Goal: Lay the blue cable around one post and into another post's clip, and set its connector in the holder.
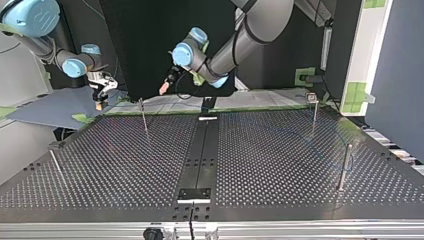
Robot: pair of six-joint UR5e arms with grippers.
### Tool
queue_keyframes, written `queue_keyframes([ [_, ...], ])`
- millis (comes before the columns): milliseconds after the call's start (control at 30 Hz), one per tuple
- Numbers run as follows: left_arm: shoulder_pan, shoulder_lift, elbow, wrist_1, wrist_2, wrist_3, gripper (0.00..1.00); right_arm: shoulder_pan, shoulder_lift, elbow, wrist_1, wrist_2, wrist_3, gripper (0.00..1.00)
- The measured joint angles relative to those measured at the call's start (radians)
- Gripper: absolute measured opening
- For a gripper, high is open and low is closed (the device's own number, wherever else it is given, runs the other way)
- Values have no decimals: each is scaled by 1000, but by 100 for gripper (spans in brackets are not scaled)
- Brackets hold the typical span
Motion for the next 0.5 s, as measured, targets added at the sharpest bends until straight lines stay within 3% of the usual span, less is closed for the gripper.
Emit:
queue_keyframes([
  [500, -12, 0, 22, -4, -6, -16, 100, 1, 2, 0, 2, -4, 3, 2],
])
